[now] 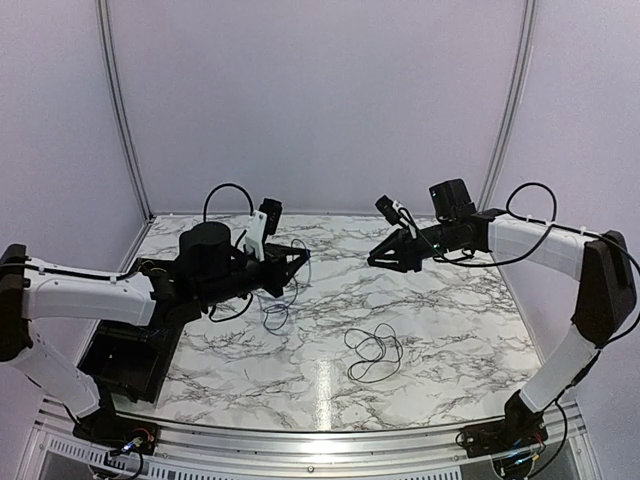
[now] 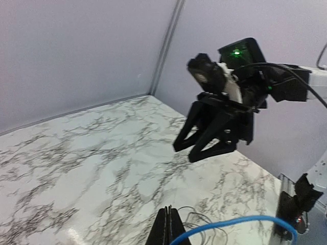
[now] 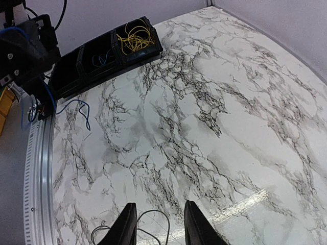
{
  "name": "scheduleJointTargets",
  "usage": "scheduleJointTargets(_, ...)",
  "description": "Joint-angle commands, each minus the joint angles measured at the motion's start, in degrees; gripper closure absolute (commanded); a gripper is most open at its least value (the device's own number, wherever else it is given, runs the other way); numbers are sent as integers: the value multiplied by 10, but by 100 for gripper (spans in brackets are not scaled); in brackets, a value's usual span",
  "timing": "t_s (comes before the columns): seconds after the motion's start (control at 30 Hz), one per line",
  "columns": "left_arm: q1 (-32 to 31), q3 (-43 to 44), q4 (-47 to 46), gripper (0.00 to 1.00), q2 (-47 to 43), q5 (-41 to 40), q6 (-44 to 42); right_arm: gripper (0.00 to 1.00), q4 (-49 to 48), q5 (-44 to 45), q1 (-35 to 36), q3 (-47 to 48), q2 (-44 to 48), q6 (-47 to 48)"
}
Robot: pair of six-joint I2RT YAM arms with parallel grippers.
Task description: Untangle the cables
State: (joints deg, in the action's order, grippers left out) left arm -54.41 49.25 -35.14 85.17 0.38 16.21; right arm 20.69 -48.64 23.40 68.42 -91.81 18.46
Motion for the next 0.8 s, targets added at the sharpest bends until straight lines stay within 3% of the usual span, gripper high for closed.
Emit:
scheduleJointTargets(0.0,4,25,231,100,-74,-192,-17,68,14,27,6,15,8,25)
scheduleJointTargets(0.37,14,58,583,100,-211,-459,3,68,26,21,6,16,7,39)
scheduleJointTargets(0.53,33,39,647,100,-283,-524,-5,68,28,18,6,16,8,40)
scheduleJointTargets(0.77,84,-21,657,100,-362,-548,-86,68,28,18,6,15,9,40)
